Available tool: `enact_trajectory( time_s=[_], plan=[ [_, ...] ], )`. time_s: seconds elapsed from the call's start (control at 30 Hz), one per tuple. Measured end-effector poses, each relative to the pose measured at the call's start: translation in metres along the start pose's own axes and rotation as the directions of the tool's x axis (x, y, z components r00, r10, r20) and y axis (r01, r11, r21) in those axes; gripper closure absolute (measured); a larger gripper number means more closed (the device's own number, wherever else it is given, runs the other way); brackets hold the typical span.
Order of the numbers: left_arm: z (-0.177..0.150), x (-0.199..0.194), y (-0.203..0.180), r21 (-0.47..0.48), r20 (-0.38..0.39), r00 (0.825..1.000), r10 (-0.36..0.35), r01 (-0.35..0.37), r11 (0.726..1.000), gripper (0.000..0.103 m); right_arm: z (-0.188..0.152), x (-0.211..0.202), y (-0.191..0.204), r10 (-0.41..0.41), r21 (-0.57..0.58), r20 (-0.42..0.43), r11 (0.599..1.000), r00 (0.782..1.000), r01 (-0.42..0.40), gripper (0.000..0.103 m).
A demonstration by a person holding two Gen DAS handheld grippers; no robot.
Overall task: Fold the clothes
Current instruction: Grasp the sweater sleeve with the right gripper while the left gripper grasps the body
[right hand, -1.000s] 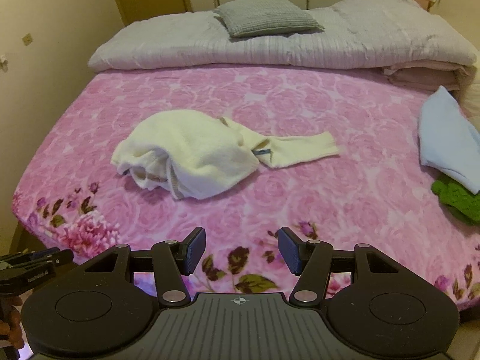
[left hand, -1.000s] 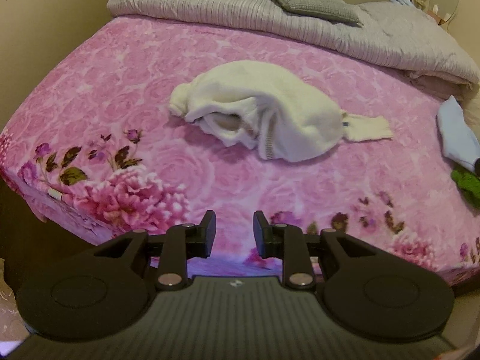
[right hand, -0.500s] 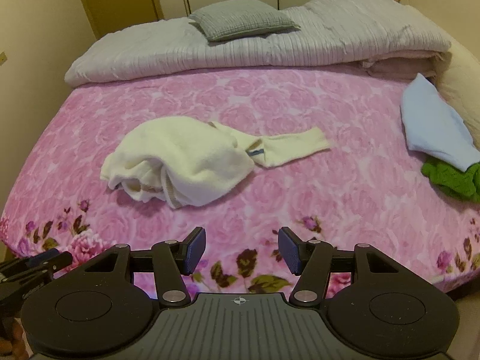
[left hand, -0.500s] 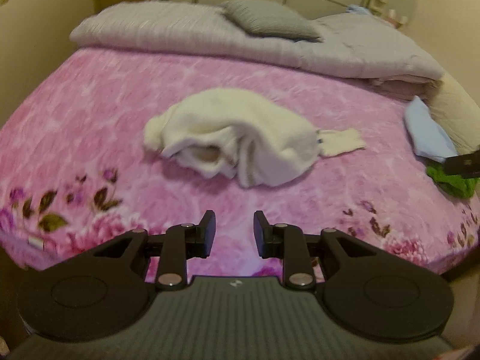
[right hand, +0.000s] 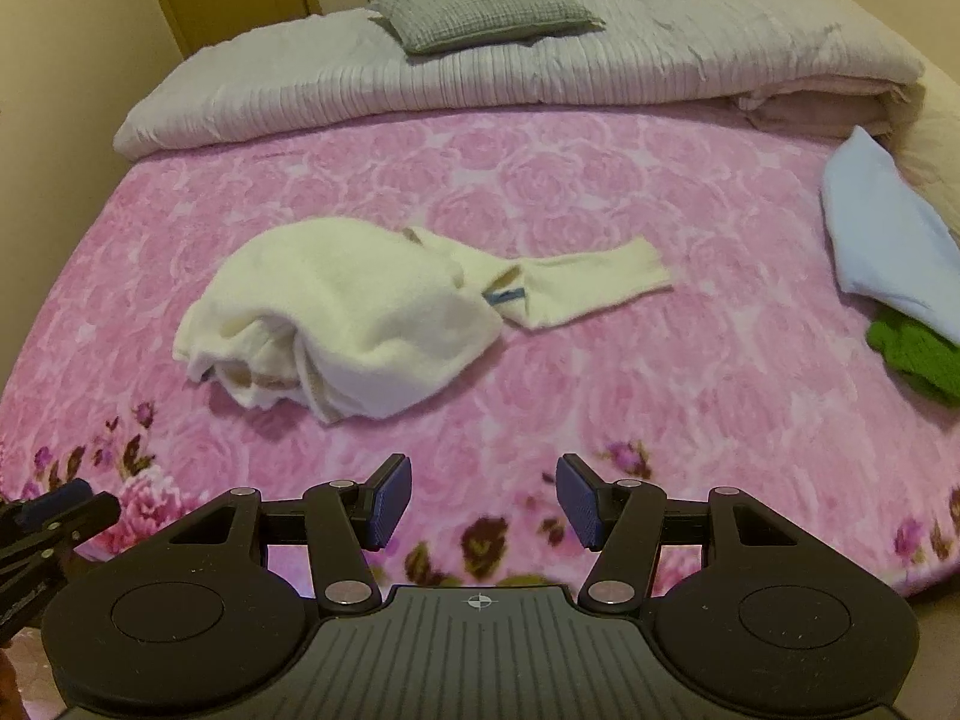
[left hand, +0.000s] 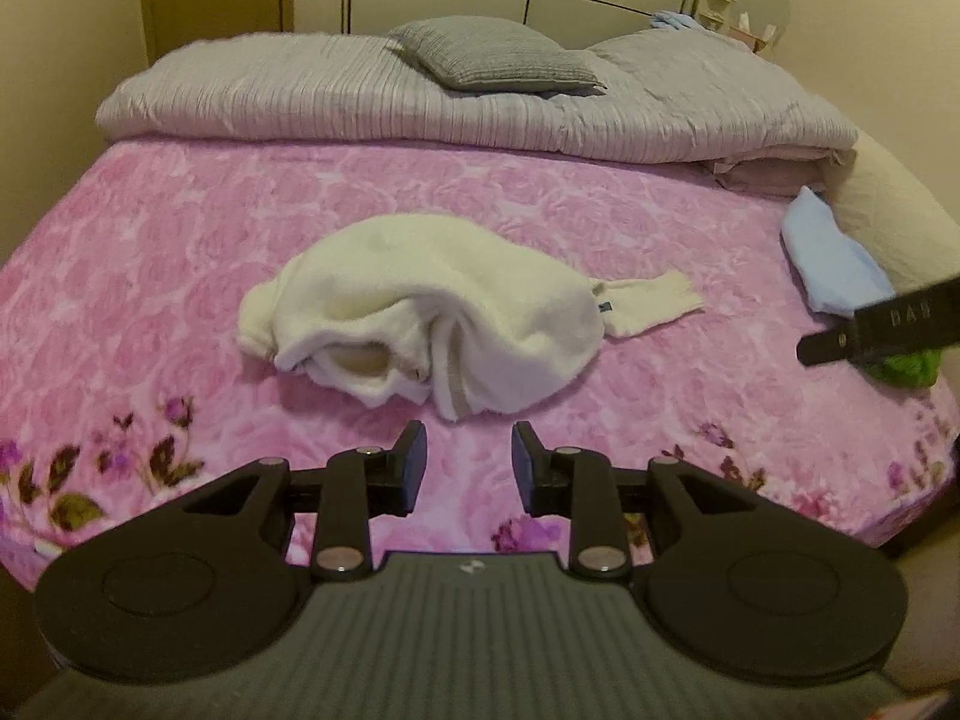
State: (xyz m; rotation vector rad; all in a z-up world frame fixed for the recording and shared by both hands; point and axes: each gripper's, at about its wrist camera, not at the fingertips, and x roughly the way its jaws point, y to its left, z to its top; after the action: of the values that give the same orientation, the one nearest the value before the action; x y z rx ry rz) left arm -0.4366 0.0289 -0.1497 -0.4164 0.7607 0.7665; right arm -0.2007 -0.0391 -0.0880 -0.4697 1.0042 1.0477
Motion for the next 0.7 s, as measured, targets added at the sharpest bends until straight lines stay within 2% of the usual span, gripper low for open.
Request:
enact_trajectory(
  time_s=[0.17,0.4,0.5,0.7],
  plan=[
    [-0.008,0.043,-0.022,0.123,0.004,0.999,0.035,-0.035,0.992,0.07,0.007,0.043,-0.041,0.035,-0.064,0.022,0.997,0.999,-0.034,0.045],
    [-0.037,0.151,-0.062,0.312,-0.035,0.993,0.113,-0.097,0.945,0.069,0.017,0.149,-0.1,0.075,-0.155,-0.047,0.985,0.996,-0.081,0.046],
    [-0.048,0.192,-0.077,0.402,-0.012,0.99,0.143,-0.126,0.907,0.068,0.026,0.194,-0.113,0.072,-0.217,-0.06,0.973,0.996,-0.083,0.046],
    [-0.071,0.257,-0.104,0.576,0.092,0.975,0.2,-0.216,0.788,0.068,0.044,0.265,-0.127,0.092,-0.286,-0.065,0.952,0.994,-0.107,0.046]
  ],
)
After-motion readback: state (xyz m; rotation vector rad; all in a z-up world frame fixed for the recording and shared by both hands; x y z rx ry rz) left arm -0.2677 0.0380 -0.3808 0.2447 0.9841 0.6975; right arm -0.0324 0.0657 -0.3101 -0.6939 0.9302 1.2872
